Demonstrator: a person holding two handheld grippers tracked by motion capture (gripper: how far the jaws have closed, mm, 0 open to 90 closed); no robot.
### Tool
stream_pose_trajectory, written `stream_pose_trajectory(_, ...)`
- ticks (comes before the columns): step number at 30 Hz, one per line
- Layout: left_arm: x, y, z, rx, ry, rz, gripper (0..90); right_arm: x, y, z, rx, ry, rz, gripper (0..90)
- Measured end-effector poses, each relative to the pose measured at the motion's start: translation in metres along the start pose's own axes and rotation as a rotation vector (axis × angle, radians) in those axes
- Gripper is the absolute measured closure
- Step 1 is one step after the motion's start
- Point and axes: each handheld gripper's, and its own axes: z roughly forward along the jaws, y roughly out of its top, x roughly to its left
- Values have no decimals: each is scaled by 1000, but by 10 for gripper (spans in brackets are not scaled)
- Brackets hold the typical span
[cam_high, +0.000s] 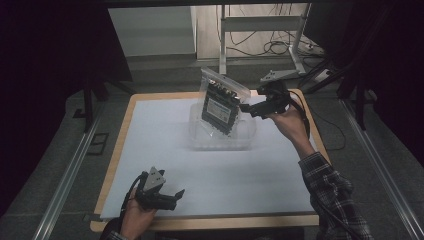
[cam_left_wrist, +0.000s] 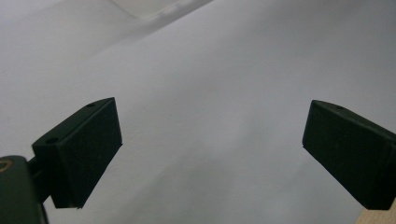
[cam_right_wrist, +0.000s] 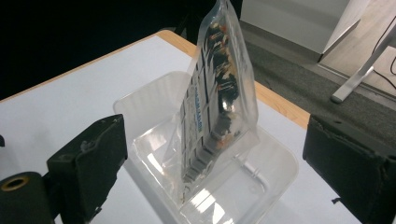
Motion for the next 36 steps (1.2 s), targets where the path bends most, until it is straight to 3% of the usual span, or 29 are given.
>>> stream_pose_trajectory(25,-1,0,1,5,-5,-1,45,5,-39,-8,-4,-11,4,31)
stream_pose_trajectory(36,-1,0,1,5,-5,-2,45,8,-54,-6,0,20,18,31)
